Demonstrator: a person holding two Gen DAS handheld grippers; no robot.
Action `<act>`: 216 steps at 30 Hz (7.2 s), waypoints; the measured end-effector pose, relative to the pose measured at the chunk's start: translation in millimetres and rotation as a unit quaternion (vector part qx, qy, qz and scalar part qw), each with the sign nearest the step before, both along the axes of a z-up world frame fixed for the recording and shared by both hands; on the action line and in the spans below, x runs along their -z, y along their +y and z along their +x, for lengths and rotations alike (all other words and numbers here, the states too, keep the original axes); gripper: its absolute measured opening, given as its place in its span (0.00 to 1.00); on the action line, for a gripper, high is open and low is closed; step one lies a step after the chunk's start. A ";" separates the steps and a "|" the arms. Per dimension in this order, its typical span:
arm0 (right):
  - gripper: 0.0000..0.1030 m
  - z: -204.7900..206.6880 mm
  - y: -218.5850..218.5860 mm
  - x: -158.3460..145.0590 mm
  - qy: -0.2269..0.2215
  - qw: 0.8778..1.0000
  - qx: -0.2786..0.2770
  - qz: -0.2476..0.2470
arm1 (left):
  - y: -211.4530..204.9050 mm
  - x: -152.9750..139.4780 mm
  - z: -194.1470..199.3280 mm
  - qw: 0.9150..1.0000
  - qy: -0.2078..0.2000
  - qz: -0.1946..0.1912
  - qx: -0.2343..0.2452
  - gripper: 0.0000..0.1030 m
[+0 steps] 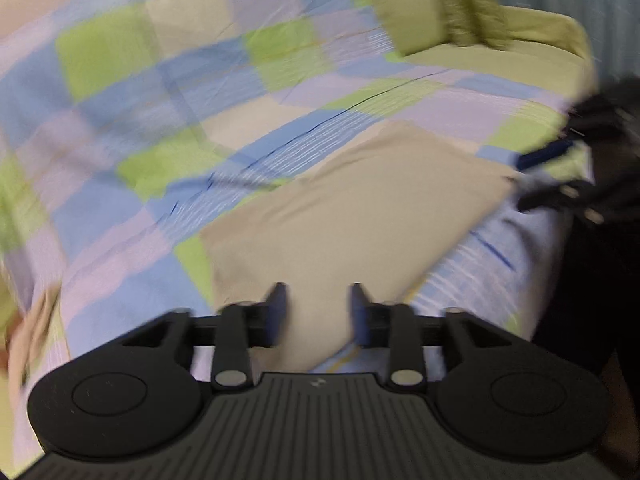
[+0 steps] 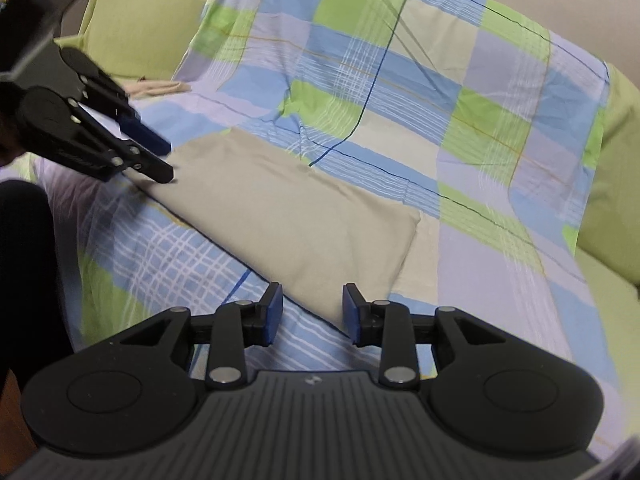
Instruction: Fold clothes
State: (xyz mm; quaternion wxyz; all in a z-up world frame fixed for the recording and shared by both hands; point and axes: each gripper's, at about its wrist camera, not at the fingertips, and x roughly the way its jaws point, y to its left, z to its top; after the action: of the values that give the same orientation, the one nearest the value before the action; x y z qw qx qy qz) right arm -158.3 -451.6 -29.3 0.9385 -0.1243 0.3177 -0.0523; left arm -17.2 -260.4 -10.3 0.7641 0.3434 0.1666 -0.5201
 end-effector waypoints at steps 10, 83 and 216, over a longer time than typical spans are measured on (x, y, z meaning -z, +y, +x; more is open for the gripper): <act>0.28 27.0 31.1 15.6 0.040 0.982 -0.095 -0.159 | -32.8 26.1 -15.2 0.990 -0.122 0.054 0.046 0.52; 0.06 -438.3 -95.5 -190.7 0.124 0.788 0.462 -0.389 | -379.6 -187.5 -483.2 0.695 -0.324 -0.229 0.600 0.04; 0.99 -491.6 21.9 -43.6 -0.171 0.620 0.766 0.015 | -309.5 -73.6 -411.6 0.872 0.210 -0.039 0.440 0.99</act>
State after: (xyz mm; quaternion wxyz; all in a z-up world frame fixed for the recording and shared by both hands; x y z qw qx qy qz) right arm -649.8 -429.7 14.3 0.5980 0.1891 0.1320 -0.7676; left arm -428.8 -569.9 63.2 0.4158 0.2338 0.1340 -0.8686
